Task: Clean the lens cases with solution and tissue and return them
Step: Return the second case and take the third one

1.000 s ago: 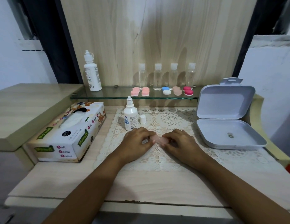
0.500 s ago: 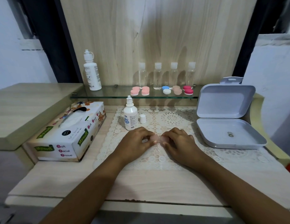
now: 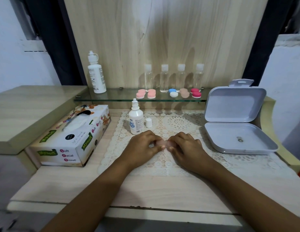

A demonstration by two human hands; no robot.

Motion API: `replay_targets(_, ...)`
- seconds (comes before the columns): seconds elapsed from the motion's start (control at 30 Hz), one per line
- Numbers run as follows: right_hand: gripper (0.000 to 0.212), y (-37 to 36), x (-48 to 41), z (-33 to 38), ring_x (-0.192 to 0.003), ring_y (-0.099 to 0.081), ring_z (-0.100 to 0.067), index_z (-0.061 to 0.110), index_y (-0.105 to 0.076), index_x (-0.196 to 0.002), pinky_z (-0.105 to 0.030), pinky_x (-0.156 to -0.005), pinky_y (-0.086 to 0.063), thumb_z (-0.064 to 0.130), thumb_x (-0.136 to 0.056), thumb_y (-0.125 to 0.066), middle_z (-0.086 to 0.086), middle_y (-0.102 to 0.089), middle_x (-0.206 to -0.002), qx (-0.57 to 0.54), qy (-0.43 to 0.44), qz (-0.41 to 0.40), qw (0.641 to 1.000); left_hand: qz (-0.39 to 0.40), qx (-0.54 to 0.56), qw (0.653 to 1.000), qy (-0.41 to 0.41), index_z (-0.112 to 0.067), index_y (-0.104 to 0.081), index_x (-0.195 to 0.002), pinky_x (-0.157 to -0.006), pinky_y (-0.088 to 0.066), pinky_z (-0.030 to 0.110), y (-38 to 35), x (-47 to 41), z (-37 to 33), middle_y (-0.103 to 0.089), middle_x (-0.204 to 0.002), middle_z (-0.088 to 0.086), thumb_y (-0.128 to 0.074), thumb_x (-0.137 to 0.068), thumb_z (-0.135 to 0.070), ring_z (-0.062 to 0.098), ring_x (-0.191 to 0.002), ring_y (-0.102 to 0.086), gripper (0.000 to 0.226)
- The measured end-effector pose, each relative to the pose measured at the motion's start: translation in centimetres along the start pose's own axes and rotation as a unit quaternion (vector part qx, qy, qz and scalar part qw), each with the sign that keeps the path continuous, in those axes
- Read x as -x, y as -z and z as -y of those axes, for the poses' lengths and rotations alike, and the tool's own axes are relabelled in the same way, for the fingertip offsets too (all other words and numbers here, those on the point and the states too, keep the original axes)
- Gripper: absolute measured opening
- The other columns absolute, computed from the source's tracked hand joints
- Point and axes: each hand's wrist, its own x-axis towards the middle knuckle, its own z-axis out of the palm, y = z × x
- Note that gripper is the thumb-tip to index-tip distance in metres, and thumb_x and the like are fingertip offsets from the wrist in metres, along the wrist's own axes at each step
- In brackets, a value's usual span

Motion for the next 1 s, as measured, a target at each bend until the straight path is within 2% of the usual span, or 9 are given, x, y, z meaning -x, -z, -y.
replay_targets(0.17,0.026,0.09,0.08,0.02,-0.106,-0.042,-0.015,0.024,-0.054,-0.117,-0.031,-0.077,-0.023,0.032,-0.093,-0.047,0.007,-0.049,-0.113,-0.006,0.003,-0.003,1.0,0.002,0.008,1.0,0.022,-0.018,-0.066,-0.098,-0.08,-0.045,0.019,0.04,0.13,-0.12,-0.058,-0.093,-0.008,-0.071,-0.078,-0.037,0.006,-0.088,-0.056,0.028)
replay_targets(0.27,0.025,0.02,0.08,0.0,-0.105,-0.043,-0.015,0.024,-0.055,-0.115,-0.031,-0.077,-0.024,0.033,-0.093,-0.048,0.006,-0.051,-0.113,-0.013,0.002,-0.009,1.0,0.011,0.012,0.999,0.027,-0.019,-0.062,-0.113,-0.08,-0.04,0.011,0.1,0.33,0.01,-0.058,-0.103,-0.008,-0.064,-0.084,-0.039,0.005,-0.096,-0.053,0.035)
replay_targets(0.4,0.025,0.0,0.05,-0.12,-0.105,-0.043,-0.015,0.025,-0.055,-0.116,-0.031,-0.077,-0.025,0.031,-0.093,-0.048,0.007,-0.051,-0.113,-0.013,0.003,-0.006,1.0,0.039,0.045,0.998,0.008,-0.017,-0.048,-0.135,-0.101,-0.032,0.014,0.45,0.46,-0.12,-0.052,-0.131,-0.007,-0.05,-0.085,-0.028,0.004,-0.122,-0.045,0.052)
replay_targets(0.47,0.024,0.02,0.08,-0.16,-0.106,-0.043,-0.015,0.026,-0.056,-0.115,-0.031,-0.078,-0.026,0.03,-0.093,-0.048,0.007,-0.051,-0.113,-0.019,0.003,-0.005,1.0,0.042,0.078,0.996,-0.001,-0.018,-0.051,-0.133,-0.105,-0.034,0.016,0.52,0.57,-0.17,-0.055,-0.129,-0.008,-0.046,-0.078,-0.024,0.003,-0.121,-0.048,0.055)
replay_targets(0.6,0.025,-0.06,0.12,-0.26,-0.107,-0.043,-0.014,0.027,-0.056,-0.116,-0.031,-0.078,-0.025,0.032,-0.093,-0.048,0.007,-0.051,-0.113,-0.021,-0.002,-0.006,1.0,0.026,0.062,0.998,-0.008,-0.018,-0.057,-0.127,-0.098,-0.041,0.016,0.46,0.56,0.11,-0.058,-0.111,-0.011,-0.06,-0.087,-0.014,0.007,-0.11,-0.055,0.041)
replay_targets(0.7,0.026,-0.04,0.07,-0.25,-0.106,-0.043,-0.014,0.027,-0.055,-0.117,-0.03,-0.078,-0.025,0.034,-0.093,-0.048,0.007,-0.051,-0.113,-0.019,-0.002,-0.004,1.0,0.015,0.053,0.998,0.005,-0.019,-0.059,-0.125,-0.096,-0.044,0.021,0.46,0.53,0.05,-0.051,-0.102,-0.014,-0.065,-0.087,-0.025,0.006,-0.103,-0.055,0.039)
replay_targets(0.77,0.026,-0.03,0.04,-0.27,-0.106,-0.043,-0.014,0.027,-0.055,-0.117,-0.03,-0.078,-0.024,0.035,-0.093,-0.048,0.008,-0.051,-0.113,-0.017,-0.002,-0.003,1.0,0.01,0.049,0.999,0.002,-0.02,-0.057,-0.127,-0.097,-0.042,0.022,0.45,0.6,-0.07,-0.049,-0.104,-0.016,-0.066,-0.086,-0.026,0.005,-0.104,-0.053,0.043)
replay_targets(0.9,0.027,0.03,-0.03,-0.24,-0.108,-0.042,-0.016,0.026,-0.054,-0.118,-0.031,-0.079,-0.025,0.032,-0.093,-0.047,0.007,-0.051,-0.114,-0.016,-0.002,0.003,1.0,0.036,0.054,0.997,-0.027,-0.018,-0.052,-0.132,-0.1,-0.038,0.017,0.53,0.65,-0.29,-0.056,-0.123,-0.006,-0.058,-0.086,-0.005,0.005,-0.114,-0.05,0.048)
replay_targets(1.0,0.027,0.03,-0.01,-0.18,-0.108,-0.042,-0.015,0.027,-0.054,-0.119,-0.031,-0.079,-0.025,0.033,-0.093,-0.048,0.007,-0.051,-0.115,-0.017,-0.002,0.003,1.0,0.021,0.042,0.999,-0.027,-0.017,-0.056,-0.128,-0.093,-0.041,0.015,0.44,0.56,-0.27,-0.059,-0.113,-0.005,-0.062,-0.088,-0.015,0.005,-0.104,-0.054,0.041)
